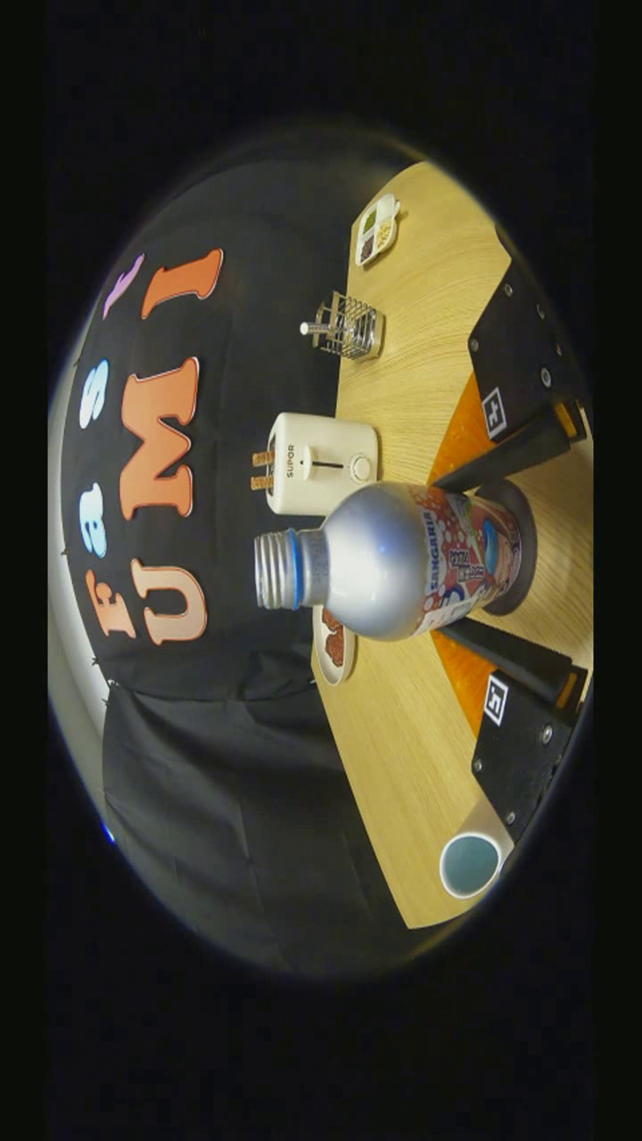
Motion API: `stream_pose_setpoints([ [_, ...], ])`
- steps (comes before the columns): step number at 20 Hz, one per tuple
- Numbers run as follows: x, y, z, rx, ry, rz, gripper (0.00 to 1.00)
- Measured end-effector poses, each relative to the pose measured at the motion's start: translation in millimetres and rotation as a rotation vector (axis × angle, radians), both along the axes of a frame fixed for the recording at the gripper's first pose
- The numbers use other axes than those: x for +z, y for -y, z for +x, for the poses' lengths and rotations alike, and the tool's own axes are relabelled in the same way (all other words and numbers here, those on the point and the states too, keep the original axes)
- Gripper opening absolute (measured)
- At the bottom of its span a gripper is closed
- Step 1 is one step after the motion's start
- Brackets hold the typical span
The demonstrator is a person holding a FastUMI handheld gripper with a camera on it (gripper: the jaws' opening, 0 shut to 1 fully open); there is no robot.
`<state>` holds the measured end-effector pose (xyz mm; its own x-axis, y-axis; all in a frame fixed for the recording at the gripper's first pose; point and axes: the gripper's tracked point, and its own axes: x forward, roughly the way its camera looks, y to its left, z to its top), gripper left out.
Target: Take the bottle from table, then pour the juice into the cup, finally place the bottle on the coaster
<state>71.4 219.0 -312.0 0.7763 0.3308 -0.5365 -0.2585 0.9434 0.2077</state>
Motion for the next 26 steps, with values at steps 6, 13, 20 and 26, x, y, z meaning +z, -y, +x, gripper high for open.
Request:
stream_pose_setpoints([
  [6,28.2,12.6,0.4,-0.015,0.064,-0.015,0.95],
  [13,97.7,37.1,-13.5,0.008,0.195,-0.011,0.94],
  [20,206.8,74.3,-32.9,-0.053,0.383,0.009,0.94],
  [26,253.4,102.5,-50.1,-0.105,0.458,0.026,0.94],
])
